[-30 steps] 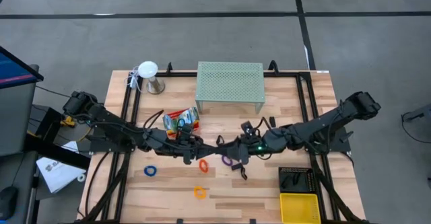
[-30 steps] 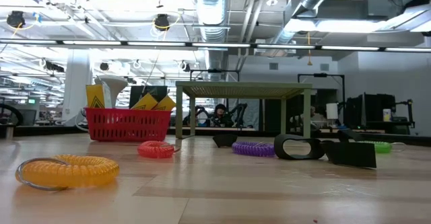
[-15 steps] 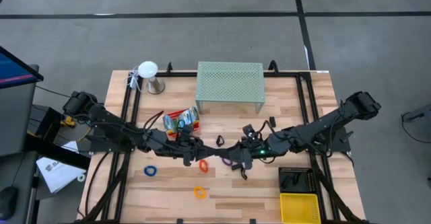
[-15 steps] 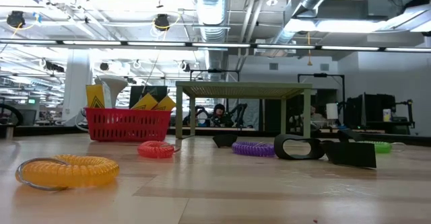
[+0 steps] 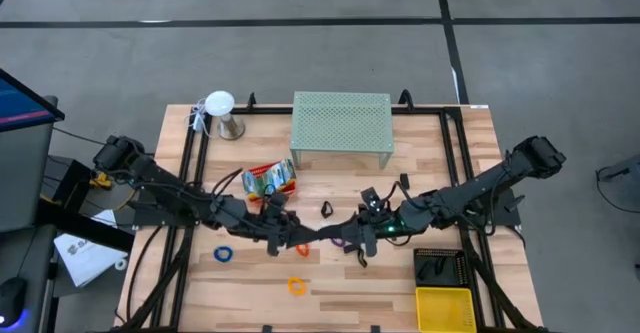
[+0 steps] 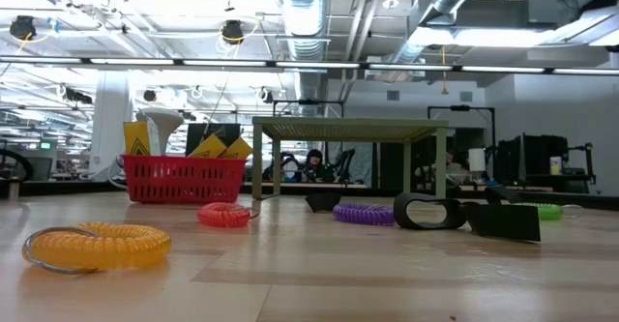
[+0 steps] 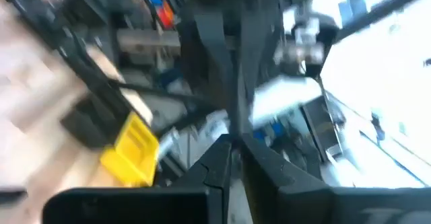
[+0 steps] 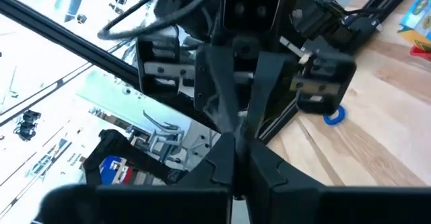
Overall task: Pick & Place Office Desk Supplies
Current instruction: Put the black rubber band into the black bin
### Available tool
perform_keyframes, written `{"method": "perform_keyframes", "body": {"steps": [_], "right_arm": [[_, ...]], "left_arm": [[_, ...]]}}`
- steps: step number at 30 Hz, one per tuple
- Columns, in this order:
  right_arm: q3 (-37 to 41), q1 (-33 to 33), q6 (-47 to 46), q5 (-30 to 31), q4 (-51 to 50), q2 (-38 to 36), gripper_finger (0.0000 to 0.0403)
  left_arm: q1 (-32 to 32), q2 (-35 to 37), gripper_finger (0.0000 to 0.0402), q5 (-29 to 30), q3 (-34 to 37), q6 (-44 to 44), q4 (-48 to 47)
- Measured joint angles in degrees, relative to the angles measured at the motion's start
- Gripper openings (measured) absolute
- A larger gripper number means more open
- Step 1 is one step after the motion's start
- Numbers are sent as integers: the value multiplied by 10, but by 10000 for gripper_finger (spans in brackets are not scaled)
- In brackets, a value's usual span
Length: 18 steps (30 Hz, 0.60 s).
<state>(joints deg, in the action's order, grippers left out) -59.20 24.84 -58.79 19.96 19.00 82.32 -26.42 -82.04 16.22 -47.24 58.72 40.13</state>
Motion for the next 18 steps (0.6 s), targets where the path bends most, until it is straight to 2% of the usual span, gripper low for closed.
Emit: {"method": "perform_keyframes", "body": {"steps": [5, 10, 14, 18], "right_arm": [[0, -2, 3, 13, -1, -1, 4], [0, 0, -4, 10, -23, -3, 4], [-1, 10, -41, 12, -124, -25, 4], [-1, 38, -140, 14, -316, -50, 1]], "left_arm": [[-26, -1, 47, -58, 0, 0, -28], [-58, -1, 70, -60, 0, 4, -102], [-90, -1, 82, -60, 1, 46, -214], [-119, -1, 88, -40, 1, 103, -339]]}}
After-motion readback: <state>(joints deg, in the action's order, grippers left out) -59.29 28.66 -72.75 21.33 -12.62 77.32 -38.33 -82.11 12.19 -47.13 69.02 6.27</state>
